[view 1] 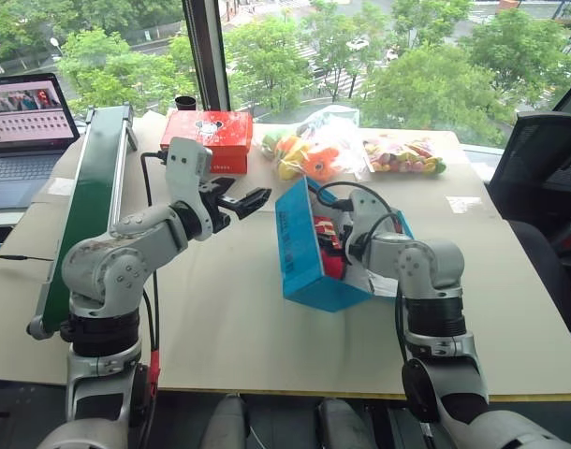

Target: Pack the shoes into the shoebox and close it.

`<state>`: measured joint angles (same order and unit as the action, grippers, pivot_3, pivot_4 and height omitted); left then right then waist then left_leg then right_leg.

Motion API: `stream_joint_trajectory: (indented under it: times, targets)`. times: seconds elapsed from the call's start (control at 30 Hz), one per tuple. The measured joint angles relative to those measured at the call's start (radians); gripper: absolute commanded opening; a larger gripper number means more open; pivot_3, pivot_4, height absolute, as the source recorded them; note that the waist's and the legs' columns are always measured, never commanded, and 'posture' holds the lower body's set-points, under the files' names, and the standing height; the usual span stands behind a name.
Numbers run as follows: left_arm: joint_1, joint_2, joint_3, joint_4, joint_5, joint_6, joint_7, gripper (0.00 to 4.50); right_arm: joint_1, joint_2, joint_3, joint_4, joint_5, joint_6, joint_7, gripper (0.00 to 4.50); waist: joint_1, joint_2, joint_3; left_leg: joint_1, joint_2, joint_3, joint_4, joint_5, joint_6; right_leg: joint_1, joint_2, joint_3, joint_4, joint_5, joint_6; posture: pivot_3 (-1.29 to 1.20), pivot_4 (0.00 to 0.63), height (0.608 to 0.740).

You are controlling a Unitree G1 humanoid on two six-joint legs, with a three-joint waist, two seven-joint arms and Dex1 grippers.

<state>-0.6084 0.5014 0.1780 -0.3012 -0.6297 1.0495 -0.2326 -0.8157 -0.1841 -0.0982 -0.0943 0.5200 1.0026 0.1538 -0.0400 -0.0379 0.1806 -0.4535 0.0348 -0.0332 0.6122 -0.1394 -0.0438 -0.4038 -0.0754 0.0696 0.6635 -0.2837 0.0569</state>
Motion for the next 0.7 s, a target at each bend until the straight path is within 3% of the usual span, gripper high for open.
stream_joint_trajectory:
  times: [0.17, 0.37, 0.53, 0.7]
  targets:
    - [0.068, 0.0, 0.047, -0.009, 0.115, -0.059, 0.114, 4.5, 0.003, -0.027, -0.027, -0.059, 0.135, -0.09, 0.265, 4.46, -0.008, 0.0, 0.0, 0.001, 0.001, 0.0, -0.001, 0.0, 0.0, 0.0, 0.0, 0.0, 0.0, 0.0, 0.0, 0.0, 0.15, 0.739]
    - [0.261, 0.006, 0.159, 0.02, 0.317, -0.208, 0.267, 4.5, 0.076, -0.133, 0.126, -0.094, 0.107, -0.185, 0.501, 4.46, -0.004, 0.0, 0.0, 0.002, 0.001, 0.0, 0.0, 0.0, 0.0, 0.0, 0.0, 0.0, 0.0, 0.0, 0.0, 0.0, 0.15, 0.739]
    - [0.324, -0.012, 0.207, 0.094, 0.382, -0.362, 0.279, 4.5, 0.139, -0.149, 0.272, -0.05, -0.02, -0.359, 0.607, 4.46, 0.007, -0.002, -0.001, 0.002, 0.0, 0.0, 0.002, 0.0, 0.0, 0.002, 0.0, 0.0, 0.0, 0.0, 0.0, 0.0, 0.15, 0.739]
    - [0.357, -0.048, 0.233, 0.165, 0.389, -0.466, 0.253, 4.5, 0.16, -0.121, 0.299, 0.001, -0.078, -0.473, 0.643, 4.46, 0.011, -0.002, -0.001, 0.002, 0.001, 0.0, 0.002, 0.001, -0.001, 0.002, 0.0, 0.0, 0.001, 0.001, -0.001, 0.0, 0.15, 0.739]
